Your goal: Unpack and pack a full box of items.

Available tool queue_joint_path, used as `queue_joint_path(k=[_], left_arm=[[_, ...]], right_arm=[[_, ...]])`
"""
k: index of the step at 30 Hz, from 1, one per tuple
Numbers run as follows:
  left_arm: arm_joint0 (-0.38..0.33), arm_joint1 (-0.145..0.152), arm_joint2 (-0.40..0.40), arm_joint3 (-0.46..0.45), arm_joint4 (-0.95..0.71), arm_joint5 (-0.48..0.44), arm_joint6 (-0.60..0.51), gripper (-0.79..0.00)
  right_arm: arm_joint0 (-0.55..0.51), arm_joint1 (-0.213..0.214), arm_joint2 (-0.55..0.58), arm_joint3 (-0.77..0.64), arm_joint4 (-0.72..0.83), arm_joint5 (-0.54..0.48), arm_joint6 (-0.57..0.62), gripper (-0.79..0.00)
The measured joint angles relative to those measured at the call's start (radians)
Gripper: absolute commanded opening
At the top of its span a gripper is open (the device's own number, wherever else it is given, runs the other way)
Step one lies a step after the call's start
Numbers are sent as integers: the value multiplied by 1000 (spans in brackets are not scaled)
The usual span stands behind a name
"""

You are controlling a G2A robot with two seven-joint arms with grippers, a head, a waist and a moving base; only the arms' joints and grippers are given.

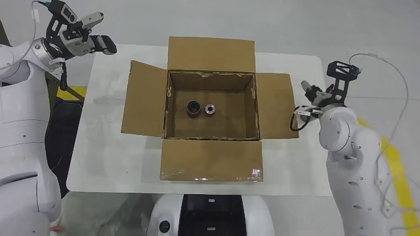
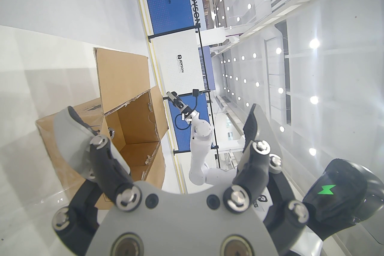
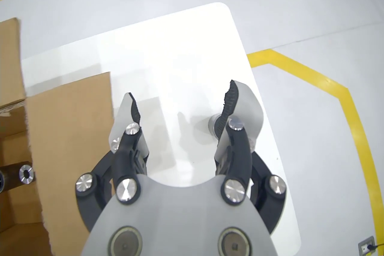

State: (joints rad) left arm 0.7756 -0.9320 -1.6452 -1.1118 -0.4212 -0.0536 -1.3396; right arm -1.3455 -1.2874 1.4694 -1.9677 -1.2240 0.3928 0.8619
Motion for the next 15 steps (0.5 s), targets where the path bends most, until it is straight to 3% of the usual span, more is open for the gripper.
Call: queue_joint_path(k=[7,15], left_arm=[[0,0,0,0,0,0,0,0],[0,0,0,0,0,0,0,0]], right_arm=[[-49,0,-31,-124,12,-82,-37,-197],[-53,-3,-145,-194,8,-191,-14,-163]])
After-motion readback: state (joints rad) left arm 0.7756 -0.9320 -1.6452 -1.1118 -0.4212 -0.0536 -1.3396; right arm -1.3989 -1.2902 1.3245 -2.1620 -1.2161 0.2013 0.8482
